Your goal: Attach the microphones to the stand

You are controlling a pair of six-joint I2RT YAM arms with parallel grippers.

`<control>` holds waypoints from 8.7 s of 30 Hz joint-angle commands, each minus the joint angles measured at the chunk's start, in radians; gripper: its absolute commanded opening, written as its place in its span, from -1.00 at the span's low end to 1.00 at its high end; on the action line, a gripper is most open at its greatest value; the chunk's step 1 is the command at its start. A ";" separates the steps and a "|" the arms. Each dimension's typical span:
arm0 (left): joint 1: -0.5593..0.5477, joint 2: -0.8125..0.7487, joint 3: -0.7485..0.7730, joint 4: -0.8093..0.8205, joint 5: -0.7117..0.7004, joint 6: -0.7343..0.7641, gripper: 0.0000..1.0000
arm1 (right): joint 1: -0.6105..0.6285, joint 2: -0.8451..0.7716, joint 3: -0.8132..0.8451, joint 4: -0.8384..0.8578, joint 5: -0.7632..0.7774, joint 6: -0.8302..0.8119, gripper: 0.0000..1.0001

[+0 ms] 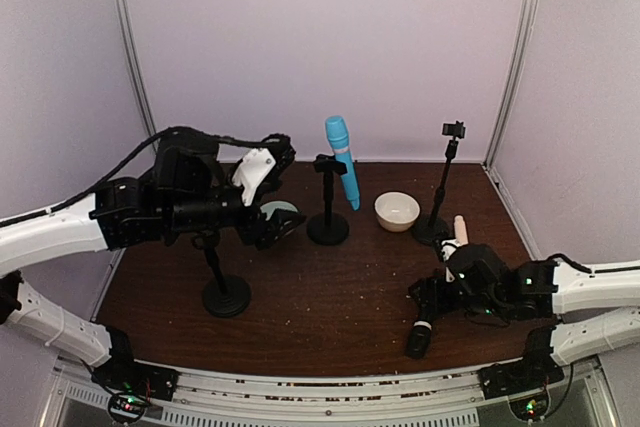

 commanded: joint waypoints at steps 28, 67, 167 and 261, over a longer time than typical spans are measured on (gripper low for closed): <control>-0.061 0.129 -0.046 0.292 -0.062 0.159 0.50 | 0.321 0.365 0.102 -0.051 -0.130 -0.060 -0.03; -0.566 0.517 -0.138 0.461 -0.623 0.809 -0.24 | 0.356 0.082 0.137 0.080 -0.480 -0.143 -0.41; -0.126 -0.580 -0.728 0.268 -0.689 -0.321 0.75 | 0.072 -0.123 0.244 0.016 -0.195 -0.408 -1.00; -0.126 0.178 -0.555 1.015 -0.297 -0.238 -1.00 | 0.159 -0.029 0.573 0.005 -0.276 -0.543 -1.00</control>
